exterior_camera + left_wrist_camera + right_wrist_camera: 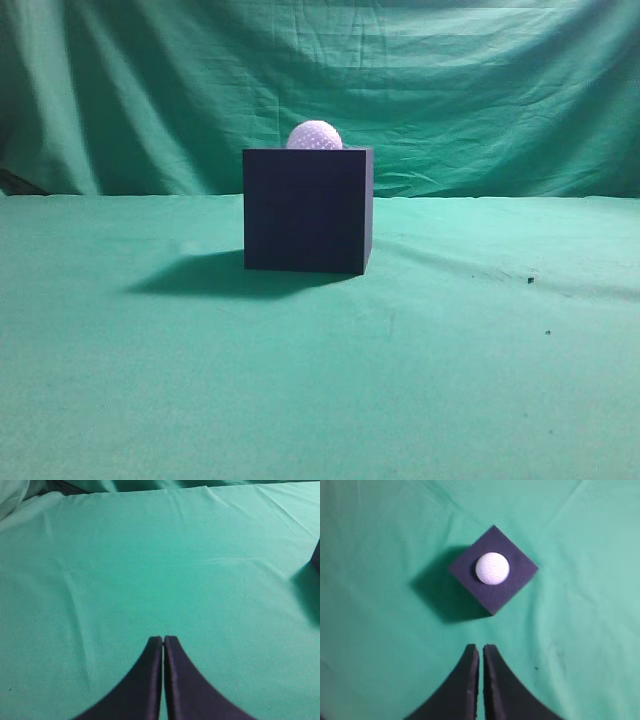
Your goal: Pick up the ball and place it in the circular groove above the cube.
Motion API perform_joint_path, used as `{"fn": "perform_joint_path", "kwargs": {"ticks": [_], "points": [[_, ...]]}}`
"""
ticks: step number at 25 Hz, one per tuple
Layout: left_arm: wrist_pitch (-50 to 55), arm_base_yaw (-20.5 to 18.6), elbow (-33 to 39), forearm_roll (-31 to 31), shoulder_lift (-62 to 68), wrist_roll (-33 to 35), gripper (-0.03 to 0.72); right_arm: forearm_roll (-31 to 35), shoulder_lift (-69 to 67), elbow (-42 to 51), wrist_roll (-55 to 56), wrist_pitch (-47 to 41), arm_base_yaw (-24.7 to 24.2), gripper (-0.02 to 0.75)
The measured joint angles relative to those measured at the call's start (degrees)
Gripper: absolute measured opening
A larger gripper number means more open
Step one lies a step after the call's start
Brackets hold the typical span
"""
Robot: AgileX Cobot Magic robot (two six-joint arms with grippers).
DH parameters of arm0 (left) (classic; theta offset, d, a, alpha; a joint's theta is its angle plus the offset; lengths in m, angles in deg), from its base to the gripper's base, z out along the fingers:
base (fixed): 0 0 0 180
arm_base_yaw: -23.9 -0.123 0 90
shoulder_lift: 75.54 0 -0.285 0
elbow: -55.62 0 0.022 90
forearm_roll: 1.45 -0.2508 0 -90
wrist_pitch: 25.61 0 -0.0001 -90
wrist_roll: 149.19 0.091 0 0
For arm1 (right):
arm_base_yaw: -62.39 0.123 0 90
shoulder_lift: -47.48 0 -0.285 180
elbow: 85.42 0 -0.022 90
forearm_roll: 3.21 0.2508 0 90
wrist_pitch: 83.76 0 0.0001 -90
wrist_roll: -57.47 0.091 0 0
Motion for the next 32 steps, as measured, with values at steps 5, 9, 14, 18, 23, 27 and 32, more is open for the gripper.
{"fn": "perform_joint_path", "kwargs": {"ticks": [5,9,14,18,23,27,32], "points": [[0.0,0.0,0.0,0.0,0.0,0.0,0.000,-3.7,10.0,0.6,6.8,-2.6,0.0,0.000],[0.0,0.0,0.0,0.0,0.0,0.0,0.000,-4.0,20.5,6.6,9.2,-2.8,0.0,0.000],[0.0,0.0,0.0,0.0,0.0,0.0,0.000,-4.3,34.3,18.9,9.4,-1.0,0.0,0.000],[0.0,0.0,0.0,0.0,0.0,0.0,0.000,-4.8,45.0,27.9,8.8,5.0,0.0,0.000],[0.0,0.0,0.0,0.0,0.0,0.0,0.000,-4.8,54.5,35.4,8.4,8.5,0.0,0.000],[0.0,0.0,0.0,0.0,0.0,0.0,0.000,-5.2,57.3,36.5,8.2,5.5,0.0,0.000],[0.0,0.0,0.0,0.0,0.0,0.0,0.000,-6.7,57.6,39.9,7.3,7.6,0.0,0.000]]}}
